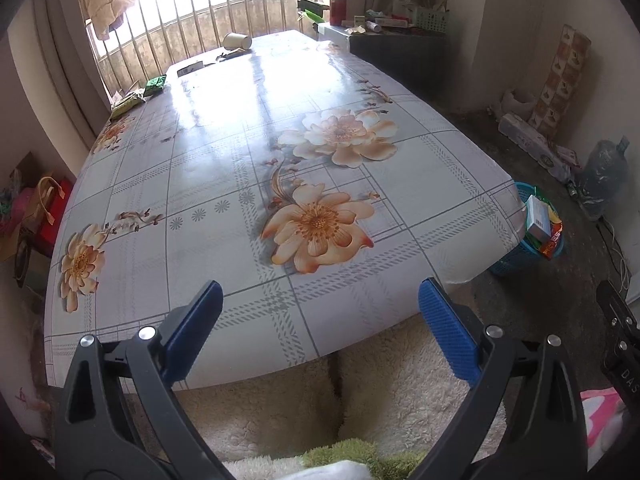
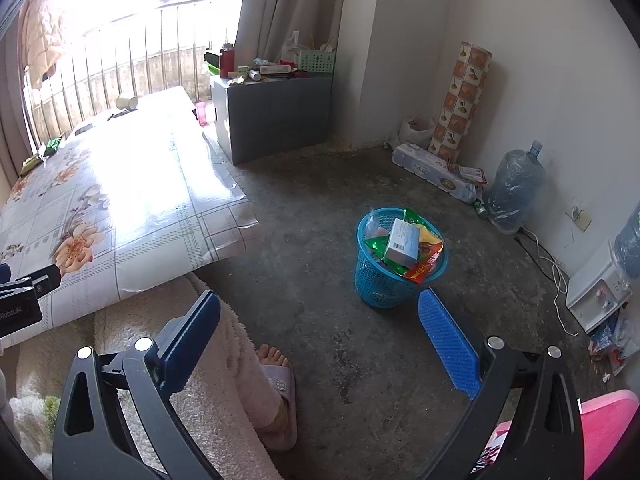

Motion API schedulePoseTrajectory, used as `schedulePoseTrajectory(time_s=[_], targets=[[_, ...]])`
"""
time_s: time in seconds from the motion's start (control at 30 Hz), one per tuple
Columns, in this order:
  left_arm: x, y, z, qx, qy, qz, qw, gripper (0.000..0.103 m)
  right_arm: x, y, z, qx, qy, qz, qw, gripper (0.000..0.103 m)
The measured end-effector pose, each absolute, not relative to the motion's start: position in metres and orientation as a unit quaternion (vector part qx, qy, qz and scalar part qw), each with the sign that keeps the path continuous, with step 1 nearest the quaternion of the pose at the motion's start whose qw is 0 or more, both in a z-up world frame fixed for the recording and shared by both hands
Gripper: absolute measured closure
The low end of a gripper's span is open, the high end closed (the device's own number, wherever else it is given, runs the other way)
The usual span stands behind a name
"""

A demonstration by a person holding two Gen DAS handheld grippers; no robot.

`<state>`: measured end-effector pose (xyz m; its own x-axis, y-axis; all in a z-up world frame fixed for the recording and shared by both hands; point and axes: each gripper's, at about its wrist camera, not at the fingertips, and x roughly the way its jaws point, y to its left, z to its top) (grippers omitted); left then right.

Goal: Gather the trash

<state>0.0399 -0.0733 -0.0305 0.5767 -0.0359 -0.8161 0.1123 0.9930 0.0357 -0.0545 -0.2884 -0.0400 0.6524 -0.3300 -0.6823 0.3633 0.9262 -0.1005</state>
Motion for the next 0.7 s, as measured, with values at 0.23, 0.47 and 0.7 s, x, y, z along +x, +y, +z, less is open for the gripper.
schedulePoseTrajectory(time_s=[0.23, 0.47, 0.7], targets=[[0.036, -0.064, -0.025, 0.03, 0.448, -0.023, 0.893, 0.009, -0.057, -0.292, -0.037, 0.023, 0.365, -0.19, 0.911, 0.006], [0.034, -0.064, -0.021, 0.023, 0.443, -0.02, 0.896, 0.009, -0.059, -0.29, -0.036, 0.017, 0.361, -0.187, 0.913, 0.006], [0.032, -0.067, -0.021, 0.024, 0.443, -0.025, 0.896, 0.009, -0.062, -0.286, -0.034, 0.007, 0.357, -0.184, 0.916, 0.006]])
